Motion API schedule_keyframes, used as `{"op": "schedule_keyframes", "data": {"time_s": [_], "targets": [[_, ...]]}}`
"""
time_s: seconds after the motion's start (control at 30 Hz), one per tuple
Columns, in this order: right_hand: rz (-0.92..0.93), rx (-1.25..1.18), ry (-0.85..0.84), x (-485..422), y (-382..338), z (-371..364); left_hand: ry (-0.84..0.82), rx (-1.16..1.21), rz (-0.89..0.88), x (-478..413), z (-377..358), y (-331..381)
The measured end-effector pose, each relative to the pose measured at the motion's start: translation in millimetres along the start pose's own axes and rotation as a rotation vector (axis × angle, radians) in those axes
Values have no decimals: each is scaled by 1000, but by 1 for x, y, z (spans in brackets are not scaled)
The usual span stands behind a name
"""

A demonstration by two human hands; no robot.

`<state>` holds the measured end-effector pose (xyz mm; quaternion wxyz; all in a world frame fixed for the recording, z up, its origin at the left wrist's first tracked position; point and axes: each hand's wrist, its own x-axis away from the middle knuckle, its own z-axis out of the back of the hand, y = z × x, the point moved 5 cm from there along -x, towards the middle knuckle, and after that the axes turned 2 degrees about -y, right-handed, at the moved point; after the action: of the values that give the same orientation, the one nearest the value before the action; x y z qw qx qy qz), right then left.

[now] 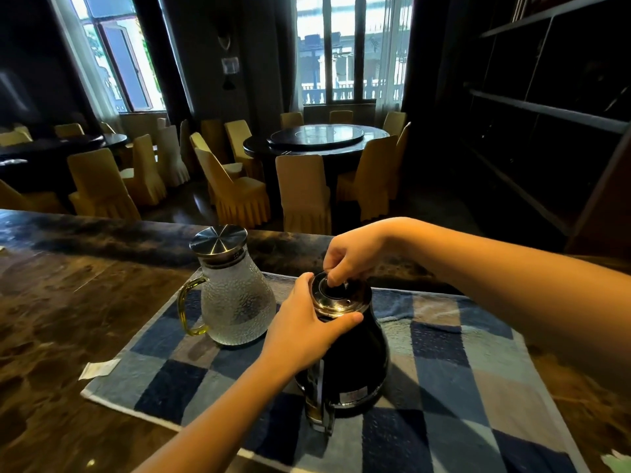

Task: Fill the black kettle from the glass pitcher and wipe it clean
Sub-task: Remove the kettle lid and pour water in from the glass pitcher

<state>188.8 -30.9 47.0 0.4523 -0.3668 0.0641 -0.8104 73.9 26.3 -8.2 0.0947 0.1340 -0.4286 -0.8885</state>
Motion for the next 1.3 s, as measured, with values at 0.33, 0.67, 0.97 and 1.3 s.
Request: {"op": "schedule_keyframes", "data": {"time_s": [0.33,0.67,0.97,1.3], "targets": [[80,-103,10,10,-3,21,64,-5,76,3,1,0],[1,-62,173,28,30,48,99,-19,64,-1,-10,11],[-1,-138,244,44,71,43,126,31,87,-13,-26,14],[-83,-205,365,82,130,48,91,48,44,-19,-62,36]]}}
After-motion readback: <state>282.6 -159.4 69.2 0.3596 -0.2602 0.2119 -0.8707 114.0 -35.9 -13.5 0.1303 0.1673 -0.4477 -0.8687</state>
